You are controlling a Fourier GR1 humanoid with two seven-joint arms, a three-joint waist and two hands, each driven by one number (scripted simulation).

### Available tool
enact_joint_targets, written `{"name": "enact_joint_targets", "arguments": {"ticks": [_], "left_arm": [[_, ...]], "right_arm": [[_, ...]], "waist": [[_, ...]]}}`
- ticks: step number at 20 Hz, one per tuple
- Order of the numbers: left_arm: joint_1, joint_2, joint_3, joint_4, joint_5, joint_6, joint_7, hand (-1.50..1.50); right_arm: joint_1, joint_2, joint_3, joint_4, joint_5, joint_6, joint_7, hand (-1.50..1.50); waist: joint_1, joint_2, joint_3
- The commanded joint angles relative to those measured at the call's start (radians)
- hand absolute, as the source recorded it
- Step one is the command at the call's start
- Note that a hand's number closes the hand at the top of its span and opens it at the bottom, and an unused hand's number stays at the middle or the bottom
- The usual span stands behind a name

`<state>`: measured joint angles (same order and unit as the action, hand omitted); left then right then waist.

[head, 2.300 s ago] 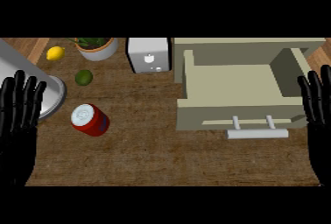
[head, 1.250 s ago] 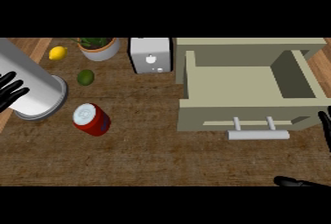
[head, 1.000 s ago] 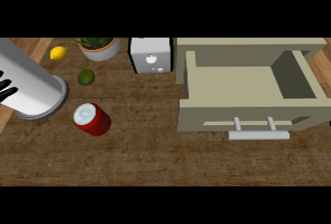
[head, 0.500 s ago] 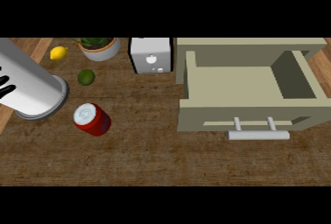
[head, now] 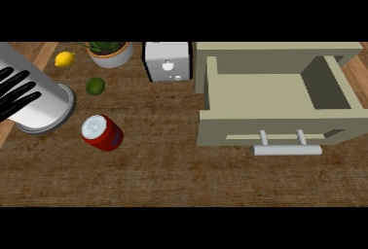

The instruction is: Pick up the can, place it into the drawer and close the drawer

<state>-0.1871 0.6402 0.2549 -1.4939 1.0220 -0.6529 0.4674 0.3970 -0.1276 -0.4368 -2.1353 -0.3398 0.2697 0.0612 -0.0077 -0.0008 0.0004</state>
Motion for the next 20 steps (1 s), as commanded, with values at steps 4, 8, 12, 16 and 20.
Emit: {"name": "enact_joint_targets", "arguments": {"ticks": [4, 8, 12, 16, 20], "left_arm": [[-0.025, -0.127, -0.052, -0.024, -0.153, 0.064, -0.027, -1.5], [-0.09, -0.163, -0.068, 0.101, -0.251, 0.034, -0.065, -1.5], [-0.079, -0.177, -0.046, 0.181, -0.339, -0.031, -0.137, -1.5], [-0.015, -0.264, -0.085, 0.114, -0.459, 0.01, -0.213, -1.5], [-0.112, -0.247, -0.053, 0.296, -0.514, -0.023, -0.27, -1.5]], "right_arm": [[-0.005, 0.002, -0.057, -0.014, -0.046, 0.038, 0.034, -1.5], [0.027, -0.002, -0.085, -0.058, -0.072, 0.072, 0.069, -1.5], [0.029, -0.009, -0.127, -0.027, -0.088, 0.119, 0.059, -1.5], [0.023, 0.037, -0.134, 0.009, -0.04, 0.129, 0.017, -1.5], [0.047, 0.057, -0.143, -0.071, -0.091, 0.149, 0.068, -1.5]], "waist": [[0.002, 0.0, 0.0], [-0.004, 0.001, -0.001], [-0.001, 0.001, -0.001], [0.003, 0.0, 0.0], [-0.003, 0.001, -0.001]]}}
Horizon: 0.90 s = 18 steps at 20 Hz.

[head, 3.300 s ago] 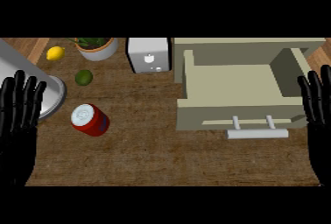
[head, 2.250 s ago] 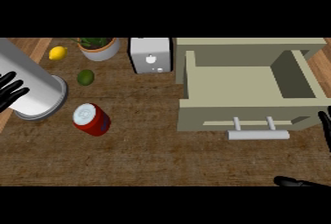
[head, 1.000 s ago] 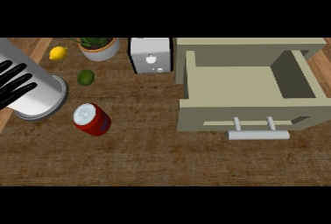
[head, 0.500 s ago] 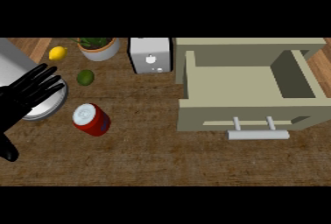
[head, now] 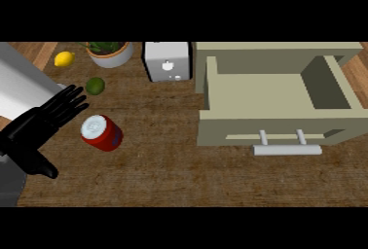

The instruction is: Pick up the can, place it into the drawer and close the drawer

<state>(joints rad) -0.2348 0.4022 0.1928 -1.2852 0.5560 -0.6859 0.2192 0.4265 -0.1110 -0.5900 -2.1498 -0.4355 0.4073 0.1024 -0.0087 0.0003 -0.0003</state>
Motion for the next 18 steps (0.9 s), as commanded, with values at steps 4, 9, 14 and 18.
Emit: {"name": "enact_joint_targets", "arguments": {"ticks": [4, 9, 14, 18], "left_arm": [[-0.022, -0.006, 0.029, 0.206, -0.183, -0.047, -0.205, -1.5], [-0.117, -0.025, 0.032, 0.39, -0.309, -0.005, -0.366, -1.5], [-0.165, -0.003, 0.026, 0.567, -0.406, -0.001, -0.504, -1.5], [-0.188, 0.028, 0.019, 0.692, -0.474, -0.003, -0.609, -1.5]], "right_arm": [[0.0, 0.016, -0.059, 0.11, -0.001, 0.091, -0.083, -1.5], [0.019, 0.056, -0.047, 0.03, 0.008, 0.106, -0.045, -1.5], [0.01, 0.058, -0.053, -0.055, -0.006, 0.083, 0.024, -1.5], [0.014, 0.069, -0.08, -0.033, -0.017, 0.106, 0.014, -1.5]], "waist": [[-0.004, 0.002, 0.0], [-0.008, 0.002, 0.0], [-0.01, 0.003, -0.001], [-0.01, 0.003, -0.001]]}}
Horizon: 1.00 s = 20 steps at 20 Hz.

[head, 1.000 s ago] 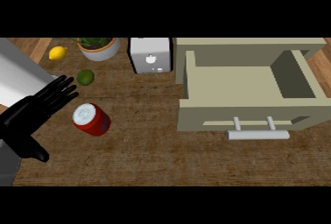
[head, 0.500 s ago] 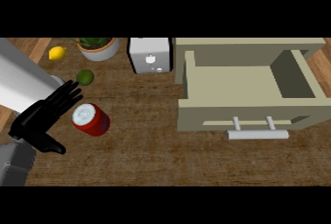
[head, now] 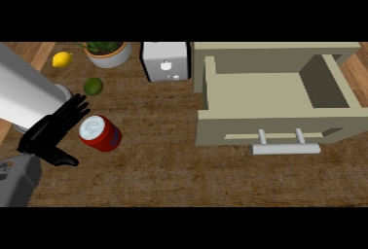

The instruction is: Pick up the can, place it into the drawer and close the drawer

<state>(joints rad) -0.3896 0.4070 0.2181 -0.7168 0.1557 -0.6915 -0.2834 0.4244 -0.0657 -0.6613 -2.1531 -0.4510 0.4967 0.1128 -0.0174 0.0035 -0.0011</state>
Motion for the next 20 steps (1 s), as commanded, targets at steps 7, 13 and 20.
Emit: {"name": "enact_joint_targets", "arguments": {"ticks": [7, 13, 20], "left_arm": [[-0.089, 0.019, -0.027, 0.325, -0.137, -0.039, -0.243, -1.5], [-0.131, 0.009, -0.042, 0.458, -0.195, 0.001, -0.342, -1.5], [-0.167, -0.057, -0.032, 0.489, -0.181, 0.017, -0.326, -1.5]], "right_arm": [[-0.019, 0.042, 0.0, -0.014, 0.032, 0.017, 0.017, -1.5], [-0.012, 0.04, 0.003, -0.043, -0.002, 0.038, 0.035, -1.5], [-0.038, -0.022, -0.059, -0.026, -0.081, 0.004, 0.104, -1.5]], "waist": [[-0.001, 0.001, 0.0], [-0.018, 0.008, -0.003], [-0.01, 0.005, -0.002]]}}
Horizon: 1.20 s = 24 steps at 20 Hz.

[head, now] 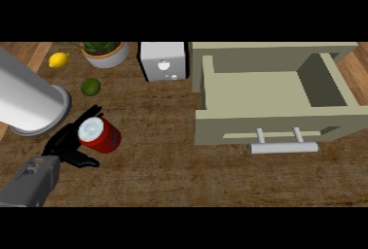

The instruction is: Pick up the can, place it into the drawer and close the drawer

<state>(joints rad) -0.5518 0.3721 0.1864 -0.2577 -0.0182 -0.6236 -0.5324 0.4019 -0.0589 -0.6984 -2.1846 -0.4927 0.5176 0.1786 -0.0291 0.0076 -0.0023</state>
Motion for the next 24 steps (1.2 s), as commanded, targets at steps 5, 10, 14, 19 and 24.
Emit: {"name": "enact_joint_targets", "arguments": {"ticks": [5, 10, 14, 19, 24], "left_arm": [[-0.036, -0.026, 0.034, 0.078, 0.028, -0.084, -0.027, -1.5], [-0.082, -0.054, 0.032, 0.073, 0.045, -0.184, 0.04, 1.5], [-0.074, -0.038, 0.028, 0.047, 0.046, -0.244, 0.02, 1.5], [-0.061, -0.107, 0.055, -0.023, 0.095, -0.174, 0.026, 1.5], [-0.029, -0.224, 0.205, -0.054, 0.214, 0.288, -0.021, 1.5]], "right_arm": [[0.063, 0.035, -0.028, -0.045, -0.035, 0.051, -0.005, -1.5], [0.038, 0.015, -0.014, -0.076, -0.055, 0.012, 0.065, -1.5], [0.055, 0.048, -0.024, -0.045, -0.056, 0.055, 0.014, -1.5], [0.025, 0.031, -0.027, -0.086, -0.054, -0.008, 0.081, -1.5], [0.052, 0.048, -0.05, -0.061, -0.064, 0.013, 0.042, -1.5]], "waist": [[-0.005, 0.0, -0.001], [0.001, -0.001, 0.0], [-0.003, 0.0, 0.0], [0.017, -0.006, 0.001], [0.037, -0.018, 0.004]]}}
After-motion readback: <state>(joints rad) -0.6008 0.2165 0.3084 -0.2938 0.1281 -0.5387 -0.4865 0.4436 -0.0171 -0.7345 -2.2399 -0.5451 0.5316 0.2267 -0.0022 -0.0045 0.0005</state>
